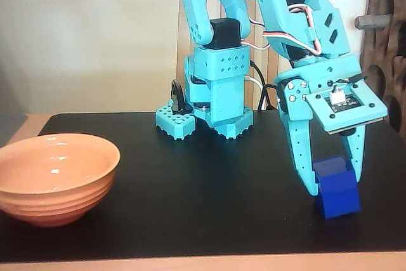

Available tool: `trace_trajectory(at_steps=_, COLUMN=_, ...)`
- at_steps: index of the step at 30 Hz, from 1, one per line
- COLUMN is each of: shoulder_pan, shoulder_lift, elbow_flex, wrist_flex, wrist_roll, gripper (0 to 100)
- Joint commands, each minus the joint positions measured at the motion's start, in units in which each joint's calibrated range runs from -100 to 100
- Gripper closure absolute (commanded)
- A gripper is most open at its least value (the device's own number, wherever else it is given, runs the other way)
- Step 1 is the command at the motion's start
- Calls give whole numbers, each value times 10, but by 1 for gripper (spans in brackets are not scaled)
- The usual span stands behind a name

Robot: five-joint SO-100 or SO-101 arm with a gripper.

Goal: Place the blue cube in the orange bowl.

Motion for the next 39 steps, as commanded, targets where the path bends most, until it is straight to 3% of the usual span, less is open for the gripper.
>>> trace_trajectory(at_steps=1, shoulder_pan=0, shoulder_lift=-3, elbow_flex=-12, wrist_flex=-16, wrist_roll=-3, gripper=90)
trace_trajectory(at_steps=26, shoulder_pan=4, shoulder_lift=-150, elbow_flex=-11, wrist_flex=-16, wrist_roll=-3, gripper=90)
trace_trajectory(at_steps=39, shoulder_pan=125, shoulder_lift=-218, elbow_flex=-11, wrist_flex=-8, wrist_roll=29, gripper=90)
